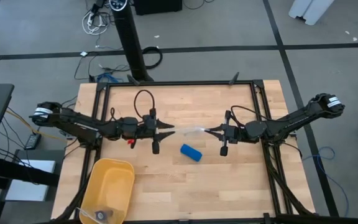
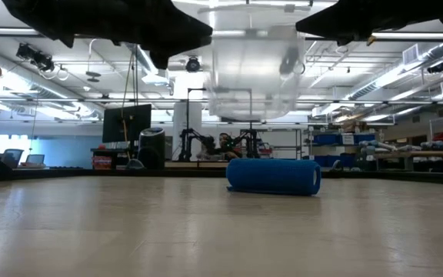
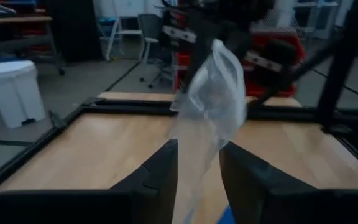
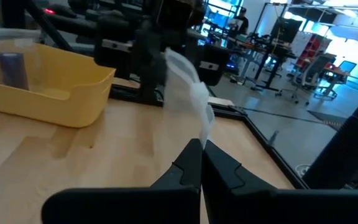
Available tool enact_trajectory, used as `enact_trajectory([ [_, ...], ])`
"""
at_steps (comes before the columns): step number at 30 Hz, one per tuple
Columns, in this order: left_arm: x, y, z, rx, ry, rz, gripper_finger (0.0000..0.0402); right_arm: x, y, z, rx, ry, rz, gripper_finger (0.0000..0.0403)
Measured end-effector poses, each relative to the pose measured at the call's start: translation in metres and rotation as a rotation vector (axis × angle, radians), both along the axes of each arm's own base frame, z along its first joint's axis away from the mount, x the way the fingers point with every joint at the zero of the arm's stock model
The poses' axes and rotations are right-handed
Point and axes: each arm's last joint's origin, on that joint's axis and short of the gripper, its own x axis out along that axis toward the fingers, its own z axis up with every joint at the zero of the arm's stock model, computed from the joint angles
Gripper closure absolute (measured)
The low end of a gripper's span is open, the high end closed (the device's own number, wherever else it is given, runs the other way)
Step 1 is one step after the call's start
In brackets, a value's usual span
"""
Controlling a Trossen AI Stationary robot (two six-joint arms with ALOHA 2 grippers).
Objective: Roll bandage
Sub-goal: Open the zip bag
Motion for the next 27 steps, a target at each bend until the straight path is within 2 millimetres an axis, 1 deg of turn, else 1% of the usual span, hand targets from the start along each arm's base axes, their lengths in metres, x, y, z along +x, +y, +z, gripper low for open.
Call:
enact_trajectory([
  [6, -0.002, -0.016, -0.001, 0.064, 0.018, -0.071, 0.0263, 0.0, 0.002, 0.001, -0.007, -0.01, 0.015, 0.0403],
  [15, -0.002, -0.021, -0.001, 0.075, 0.01, -0.057, 0.0264, -0.002, 0.008, 0.001, -0.012, -0.009, 0.042, 0.0403],
  [20, -0.005, -0.028, 0.005, 0.124, -0.03, -0.077, 0.0264, -0.002, 0.007, 0.001, -0.013, -0.011, 0.025, 0.0403],
  [27, -0.006, -0.034, 0.002, 0.156, 0.0, -0.039, 0.0264, -0.002, 0.007, 0.003, 0.006, -0.031, 0.019, 0.0403],
])
